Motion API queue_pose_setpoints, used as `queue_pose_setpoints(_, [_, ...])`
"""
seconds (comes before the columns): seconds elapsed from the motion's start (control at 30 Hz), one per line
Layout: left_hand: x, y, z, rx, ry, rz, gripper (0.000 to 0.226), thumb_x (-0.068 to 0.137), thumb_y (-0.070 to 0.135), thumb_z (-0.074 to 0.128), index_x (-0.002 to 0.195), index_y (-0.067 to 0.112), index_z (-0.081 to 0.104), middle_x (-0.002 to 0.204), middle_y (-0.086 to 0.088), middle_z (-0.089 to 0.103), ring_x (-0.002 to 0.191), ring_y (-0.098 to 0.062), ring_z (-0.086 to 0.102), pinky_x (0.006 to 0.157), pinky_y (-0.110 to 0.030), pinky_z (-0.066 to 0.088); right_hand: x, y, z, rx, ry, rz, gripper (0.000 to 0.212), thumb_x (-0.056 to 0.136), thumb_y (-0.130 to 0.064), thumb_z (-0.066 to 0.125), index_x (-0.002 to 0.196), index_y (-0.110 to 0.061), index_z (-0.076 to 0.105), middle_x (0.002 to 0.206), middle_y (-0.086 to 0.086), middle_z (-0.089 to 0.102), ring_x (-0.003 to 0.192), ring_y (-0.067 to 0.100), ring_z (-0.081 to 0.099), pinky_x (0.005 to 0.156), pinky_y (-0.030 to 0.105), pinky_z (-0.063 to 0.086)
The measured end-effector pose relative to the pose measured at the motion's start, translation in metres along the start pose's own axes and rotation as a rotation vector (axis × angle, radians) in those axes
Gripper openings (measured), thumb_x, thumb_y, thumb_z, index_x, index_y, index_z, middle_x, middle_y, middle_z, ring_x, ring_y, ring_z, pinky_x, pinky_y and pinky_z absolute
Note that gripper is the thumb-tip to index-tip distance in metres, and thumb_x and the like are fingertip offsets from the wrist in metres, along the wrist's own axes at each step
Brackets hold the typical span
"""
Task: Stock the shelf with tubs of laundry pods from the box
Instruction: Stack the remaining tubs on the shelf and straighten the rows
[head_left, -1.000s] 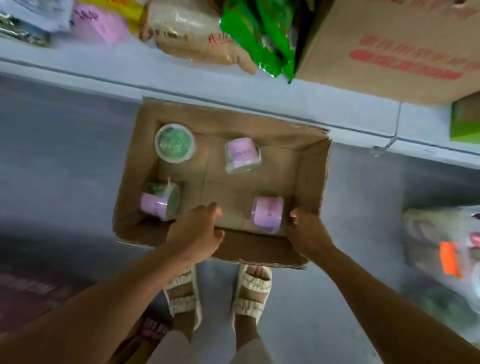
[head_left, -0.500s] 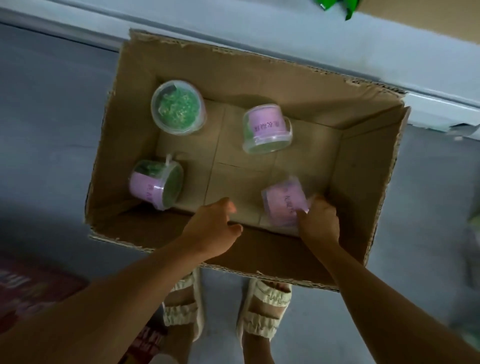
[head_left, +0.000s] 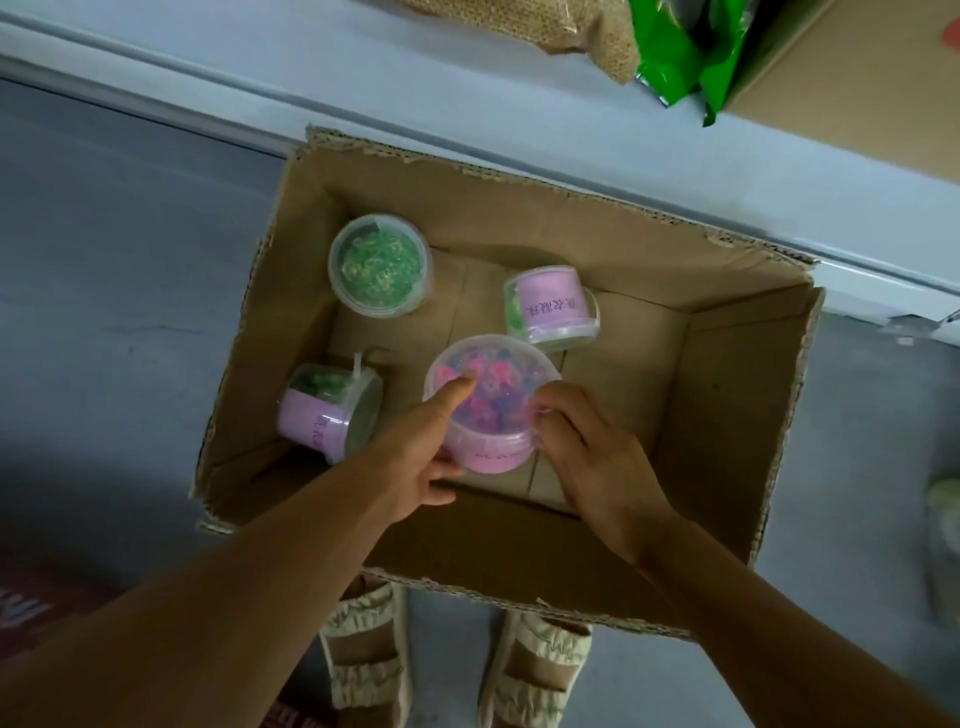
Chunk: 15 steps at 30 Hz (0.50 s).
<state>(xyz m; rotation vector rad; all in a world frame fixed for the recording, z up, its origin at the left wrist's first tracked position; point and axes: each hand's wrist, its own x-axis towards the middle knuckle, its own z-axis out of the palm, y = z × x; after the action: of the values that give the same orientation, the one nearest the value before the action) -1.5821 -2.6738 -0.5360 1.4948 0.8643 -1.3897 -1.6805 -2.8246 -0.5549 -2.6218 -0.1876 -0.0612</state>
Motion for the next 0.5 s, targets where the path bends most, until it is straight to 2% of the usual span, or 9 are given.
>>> queue_pose_setpoints(0.1, [0.009, 0.000, -0.008, -0.032, 0.006, 0.021, 0.054, 0.082, 0.051, 0.060, 0.122, 0.020, 0.042, 0.121, -0.018, 0.055, 0.106, -0.029, 0.057, 0.090, -0.044, 0.047, 0.007, 0.002, 0.003, -0.015, -0.030, 0.022, 0.012, 0.085, -0.006, 0.052, 0.094, -0.009, 0.044, 0.116, 0.008, 0.044, 0.098, 0.022, 0.054, 0.059, 0.026, 0.047])
queue_pose_setpoints(0.17, [0.016, 0.000, -0.011, -0.044, 0.043, 0.064, 0.042, 0.083, 0.049, 0.060, 0.111, 0.022, 0.045, 0.115, -0.015, 0.058, 0.103, -0.027, 0.059, 0.085, -0.041, 0.049, 0.010, 0.006, 0.006, -0.028, -0.038, 0.175, 0.026, 0.080, -0.002, 0.056, 0.103, -0.010, 0.048, 0.123, 0.011, 0.044, 0.097, 0.027, 0.060, 0.060, 0.027, 0.050])
queue_pose_setpoints(0.23, [0.024, 0.001, -0.016, -0.060, 0.090, 0.089, 0.043, 0.082, 0.051, 0.060, 0.112, 0.022, 0.048, 0.113, -0.014, 0.059, 0.101, -0.026, 0.060, 0.083, -0.040, 0.051, 0.016, 0.016, 0.013, -0.026, -0.034, 0.409, 0.047, 0.071, 0.007, 0.063, 0.113, -0.006, 0.046, 0.126, 0.018, 0.046, 0.098, 0.034, 0.059, 0.062, 0.033, 0.053])
queue_pose_setpoints(0.33, [0.034, 0.001, -0.024, -0.068, 0.157, 0.129, 0.048, 0.081, 0.053, 0.060, 0.116, 0.022, 0.050, 0.112, -0.011, 0.060, 0.098, -0.024, 0.061, 0.080, -0.038, 0.053, 0.032, 0.037, 0.022, -0.058, -0.079, 0.620, 0.060, 0.073, 0.004, 0.063, 0.128, -0.003, 0.041, 0.135, 0.021, 0.038, 0.118, 0.036, 0.045, 0.076, 0.043, 0.054])
queue_pose_setpoints(0.43, [0.045, 0.002, -0.032, -0.058, 0.174, 0.179, 0.044, 0.083, 0.051, 0.059, 0.115, 0.024, 0.046, 0.116, -0.008, 0.057, 0.096, -0.021, 0.059, 0.078, -0.035, 0.051, 0.053, 0.063, 0.032, -0.161, -0.212, 0.622, 0.079, 0.076, -0.001, 0.065, 0.144, -0.011, 0.026, 0.149, 0.017, 0.024, 0.135, 0.033, 0.027, 0.099, 0.045, 0.043])
queue_pose_setpoints(0.5, [0.051, 0.002, -0.035, -0.048, 0.182, 0.210, 0.040, 0.084, 0.049, 0.059, 0.112, 0.025, 0.043, 0.116, -0.007, 0.055, 0.098, -0.021, 0.058, 0.080, -0.035, 0.051, 0.068, 0.079, 0.037, -0.219, -0.278, 0.574, 0.089, 0.075, -0.003, 0.068, 0.148, -0.014, 0.017, 0.154, 0.014, 0.015, 0.139, 0.032, 0.021, 0.108, 0.045, 0.034])
